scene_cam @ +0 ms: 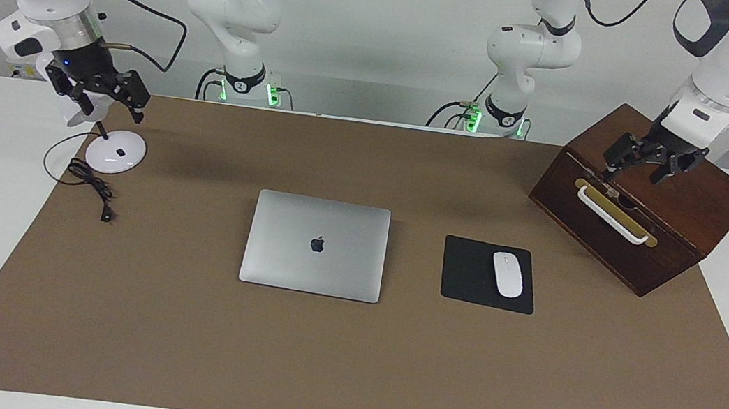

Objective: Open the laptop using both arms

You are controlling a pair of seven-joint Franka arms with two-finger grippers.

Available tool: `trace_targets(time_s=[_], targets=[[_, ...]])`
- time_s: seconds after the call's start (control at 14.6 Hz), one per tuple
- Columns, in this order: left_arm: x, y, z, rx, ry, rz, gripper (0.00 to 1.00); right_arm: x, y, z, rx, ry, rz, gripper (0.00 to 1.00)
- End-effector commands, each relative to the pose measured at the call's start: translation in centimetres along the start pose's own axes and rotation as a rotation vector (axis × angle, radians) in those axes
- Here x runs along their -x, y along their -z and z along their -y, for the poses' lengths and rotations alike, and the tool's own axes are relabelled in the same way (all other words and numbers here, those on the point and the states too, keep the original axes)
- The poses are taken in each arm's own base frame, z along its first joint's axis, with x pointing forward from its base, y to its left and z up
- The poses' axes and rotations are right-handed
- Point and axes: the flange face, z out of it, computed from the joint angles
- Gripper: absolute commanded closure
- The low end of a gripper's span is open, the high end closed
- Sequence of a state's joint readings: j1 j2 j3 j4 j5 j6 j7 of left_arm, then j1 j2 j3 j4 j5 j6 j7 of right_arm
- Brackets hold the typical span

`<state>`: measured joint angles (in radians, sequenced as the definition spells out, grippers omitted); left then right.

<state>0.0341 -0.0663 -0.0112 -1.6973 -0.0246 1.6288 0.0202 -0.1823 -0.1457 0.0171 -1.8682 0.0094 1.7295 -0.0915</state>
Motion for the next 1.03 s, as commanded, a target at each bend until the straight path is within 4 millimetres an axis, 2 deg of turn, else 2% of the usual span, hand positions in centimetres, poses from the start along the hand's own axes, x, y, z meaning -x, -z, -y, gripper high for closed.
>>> trace_targets(time_s=[0.0,0.55,0.75,0.96], targets=[[0.12,0.09,0.22,0.01,0.013,-0.01,0.0,0.11,-0.32,-0.42,0.006,0.023,-0.009,0.0],[0.34,-0.09,0.3,0.01,0.013,-0.006,0.0,0.1,-0.3,-0.43,0.006,0.026,-0.011,0.0],[0.38,-0.55,-0.43,0.01,0.005,0.004,0.0,0.14,-0.52,-0.5,0.005,0.025,-0.006,0.0],[0.27,-0.39,0.06,0.01,0.012,-0.012,0.0,0.15,-0.84,-0.51,0.005,0.025,-0.005,0.0]])
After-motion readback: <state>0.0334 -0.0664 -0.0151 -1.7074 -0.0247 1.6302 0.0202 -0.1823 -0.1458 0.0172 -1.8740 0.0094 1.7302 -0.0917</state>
